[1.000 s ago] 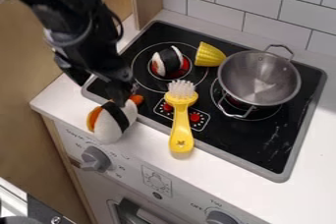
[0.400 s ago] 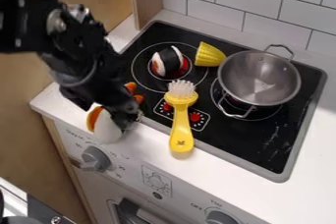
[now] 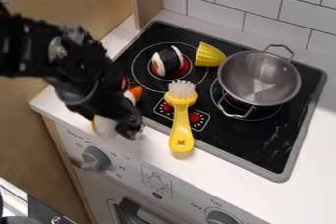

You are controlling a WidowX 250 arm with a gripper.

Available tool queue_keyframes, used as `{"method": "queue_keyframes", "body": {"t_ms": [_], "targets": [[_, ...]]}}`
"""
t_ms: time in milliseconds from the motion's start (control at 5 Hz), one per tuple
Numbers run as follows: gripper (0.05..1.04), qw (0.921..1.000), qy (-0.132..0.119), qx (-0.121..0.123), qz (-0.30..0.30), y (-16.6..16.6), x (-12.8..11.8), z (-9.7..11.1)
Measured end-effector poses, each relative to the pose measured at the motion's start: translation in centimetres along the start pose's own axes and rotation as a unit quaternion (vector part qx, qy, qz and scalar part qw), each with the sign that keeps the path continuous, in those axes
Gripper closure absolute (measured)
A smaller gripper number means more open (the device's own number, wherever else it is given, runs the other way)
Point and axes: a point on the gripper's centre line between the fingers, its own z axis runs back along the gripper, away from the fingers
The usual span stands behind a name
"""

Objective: Put the sushi to the right silver pot

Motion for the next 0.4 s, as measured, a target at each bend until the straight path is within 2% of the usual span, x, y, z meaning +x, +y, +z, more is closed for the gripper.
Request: {"method": "queue_keyframes", "body": {"t_ms": [200, 400], "targets": [[0.133, 0.9999, -0.015, 0.0, 0.003, 0.0, 0.06, -0.81], [0.346, 0.9997, -0.019, 0.006, 0.011, -0.04, 0.26, -1.02]]}}
